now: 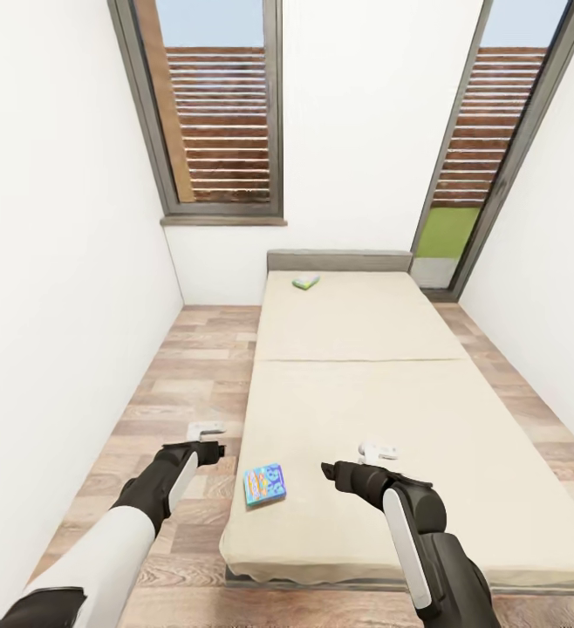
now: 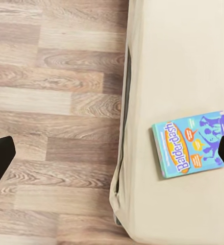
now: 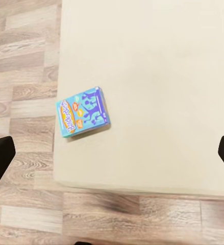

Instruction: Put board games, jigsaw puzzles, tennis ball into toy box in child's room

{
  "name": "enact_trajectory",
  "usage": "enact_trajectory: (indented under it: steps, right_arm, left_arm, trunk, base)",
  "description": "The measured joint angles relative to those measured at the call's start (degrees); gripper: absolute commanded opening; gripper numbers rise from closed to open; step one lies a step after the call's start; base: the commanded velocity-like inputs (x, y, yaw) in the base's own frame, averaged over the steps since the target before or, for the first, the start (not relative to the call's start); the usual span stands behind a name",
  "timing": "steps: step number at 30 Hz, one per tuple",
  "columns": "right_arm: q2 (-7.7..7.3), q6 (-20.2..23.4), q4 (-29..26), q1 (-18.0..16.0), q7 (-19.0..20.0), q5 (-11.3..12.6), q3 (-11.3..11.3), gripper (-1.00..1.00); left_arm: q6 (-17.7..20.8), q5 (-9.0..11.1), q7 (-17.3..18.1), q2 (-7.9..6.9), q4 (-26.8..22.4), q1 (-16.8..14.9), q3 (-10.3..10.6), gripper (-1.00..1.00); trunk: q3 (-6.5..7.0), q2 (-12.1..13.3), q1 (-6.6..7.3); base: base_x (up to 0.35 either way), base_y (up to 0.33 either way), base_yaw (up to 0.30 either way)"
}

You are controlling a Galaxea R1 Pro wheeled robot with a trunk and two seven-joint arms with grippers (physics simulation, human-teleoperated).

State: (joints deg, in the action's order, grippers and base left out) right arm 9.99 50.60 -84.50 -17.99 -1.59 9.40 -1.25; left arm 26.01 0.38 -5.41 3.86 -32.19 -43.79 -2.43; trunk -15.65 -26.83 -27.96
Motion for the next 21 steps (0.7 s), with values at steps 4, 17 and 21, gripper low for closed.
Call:
enact_trajectory:
  steps: [4,17,21]
  right_arm:
    - [0.00,-0.24,0.18,-0.05,0.00,-0.01,0.00,1.00]
    - [0.00,-0.61,0.35,-0.49,0.00,0.27,0.02,1.00]
    - [0.00,-0.65,0.36,-0.51,0.01,0.28,0.13,1.00]
  left_arm:
    - [0.20,0.06,-0.01,0.46,-0.28,-0.31,0.33,1.00]
    - [0.03,-0.05,-0.11,2.26,-0.41,-1.48,0.59,1.00]
    - [-0.05,-0.17,-0.17,2.45,-0.41,-1.52,0.64,1.00]
  trunk:
    - [-0.37,0.00,0.00]
    - [-1.59,0.00,0.00]
    - [-1.96,0.00,0.00]
  base:
    - [0.000,0.000,0.000]
    - [0.000,0.000,0.000]
    - [0.000,0.000,0.000]
